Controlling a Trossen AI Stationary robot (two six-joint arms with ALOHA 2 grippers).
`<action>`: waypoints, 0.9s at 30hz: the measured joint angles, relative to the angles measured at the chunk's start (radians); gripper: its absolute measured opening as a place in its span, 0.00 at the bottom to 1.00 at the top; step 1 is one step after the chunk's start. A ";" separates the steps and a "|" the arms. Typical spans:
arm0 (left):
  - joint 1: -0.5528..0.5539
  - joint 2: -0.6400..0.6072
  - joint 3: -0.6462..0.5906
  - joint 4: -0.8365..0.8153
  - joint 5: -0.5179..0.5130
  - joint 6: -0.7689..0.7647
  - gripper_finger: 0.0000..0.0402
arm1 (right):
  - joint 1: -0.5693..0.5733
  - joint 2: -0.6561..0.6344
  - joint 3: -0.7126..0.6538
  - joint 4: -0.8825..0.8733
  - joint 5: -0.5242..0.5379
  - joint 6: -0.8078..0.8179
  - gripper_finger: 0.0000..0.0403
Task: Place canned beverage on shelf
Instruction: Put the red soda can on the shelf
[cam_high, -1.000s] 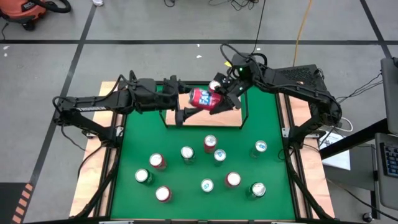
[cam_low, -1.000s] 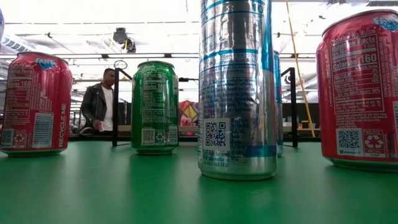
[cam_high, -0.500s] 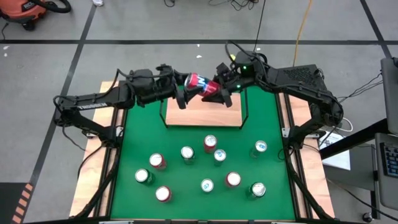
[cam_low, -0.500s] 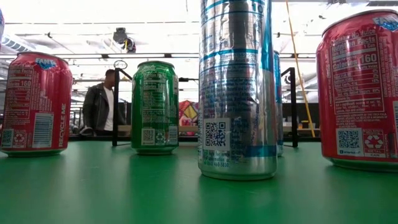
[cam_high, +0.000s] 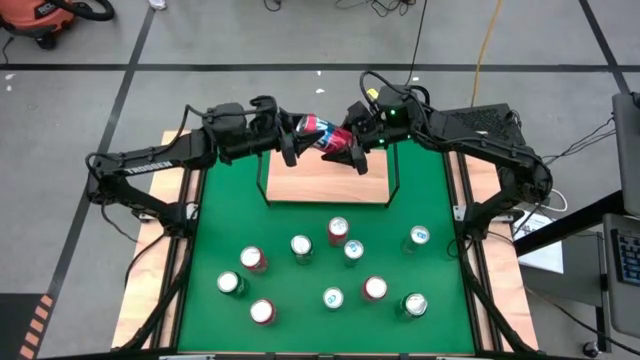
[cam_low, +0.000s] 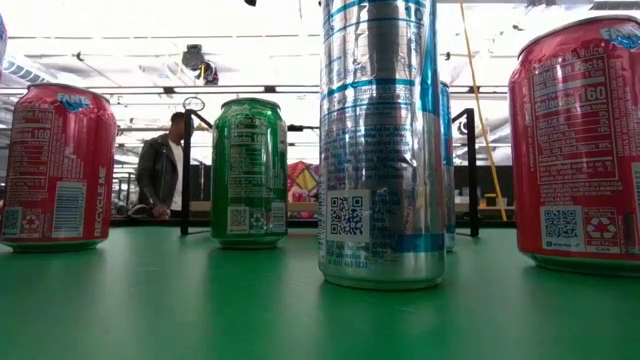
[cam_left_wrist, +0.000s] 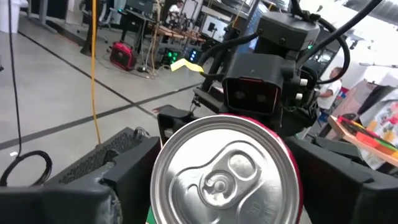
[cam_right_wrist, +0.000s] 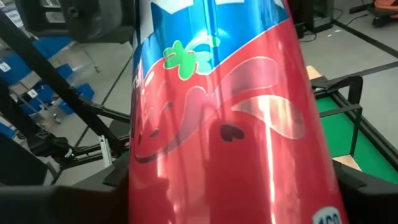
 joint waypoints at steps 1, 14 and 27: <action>0.004 0.000 0.000 -0.008 0.013 0.000 0.76 | 0.000 0.000 0.000 -0.003 0.006 -0.008 0.71; 0.048 0.004 0.036 -0.065 0.131 0.013 0.70 | -0.001 0.000 0.001 -0.044 -0.023 0.080 0.80; 0.089 0.000 0.084 -0.152 0.365 0.205 0.70 | -0.002 0.000 0.001 -0.096 -0.224 0.210 0.89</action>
